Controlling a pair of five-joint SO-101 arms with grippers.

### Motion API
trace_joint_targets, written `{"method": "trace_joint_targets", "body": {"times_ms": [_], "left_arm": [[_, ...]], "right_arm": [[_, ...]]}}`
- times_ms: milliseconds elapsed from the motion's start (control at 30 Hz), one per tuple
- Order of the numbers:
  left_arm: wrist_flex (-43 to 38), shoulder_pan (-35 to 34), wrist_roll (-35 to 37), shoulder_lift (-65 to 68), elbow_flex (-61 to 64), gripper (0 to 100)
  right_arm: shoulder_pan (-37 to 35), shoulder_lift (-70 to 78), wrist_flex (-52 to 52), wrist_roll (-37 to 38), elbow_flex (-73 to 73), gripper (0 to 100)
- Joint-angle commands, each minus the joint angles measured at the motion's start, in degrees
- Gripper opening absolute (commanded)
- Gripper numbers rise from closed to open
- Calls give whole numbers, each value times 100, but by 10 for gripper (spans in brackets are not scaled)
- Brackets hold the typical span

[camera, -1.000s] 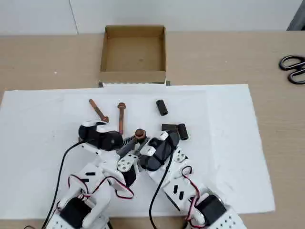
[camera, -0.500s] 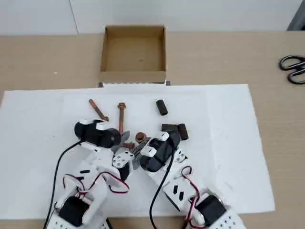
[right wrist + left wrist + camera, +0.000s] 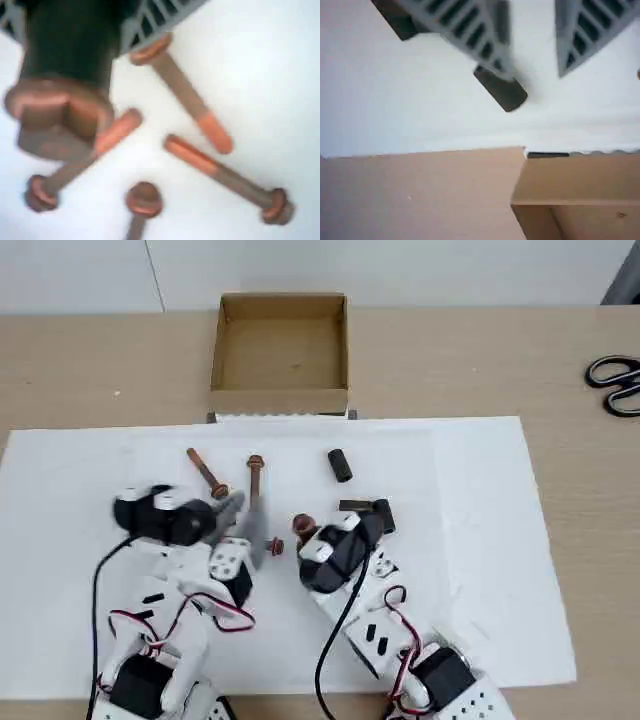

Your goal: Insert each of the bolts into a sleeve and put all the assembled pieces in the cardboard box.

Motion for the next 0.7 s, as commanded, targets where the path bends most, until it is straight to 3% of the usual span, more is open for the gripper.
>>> {"method": "trace_joint_targets", "body": {"times_ms": [0, 133, 200, 333, 667], "left_arm": [[-334, -185, 18, -44, -48, 5], [-958, -501, 9, -44, 804, 6], [-1468, -747, 9, -44, 1270, 6], [-1547, -976, -343, 44, 1262, 6], [-1073, -1020, -2180, 53, 1270, 6]], "right_arm": [[435, -92, -189, -158, -105, 2], [998, -13, -145, -1037, -237, 2], [1200, 13, -145, -1125, -325, 2], [1613, 602, -154, -1134, -1029, 2], [1903, 5270, -189, -1125, -4527, 2]]}}
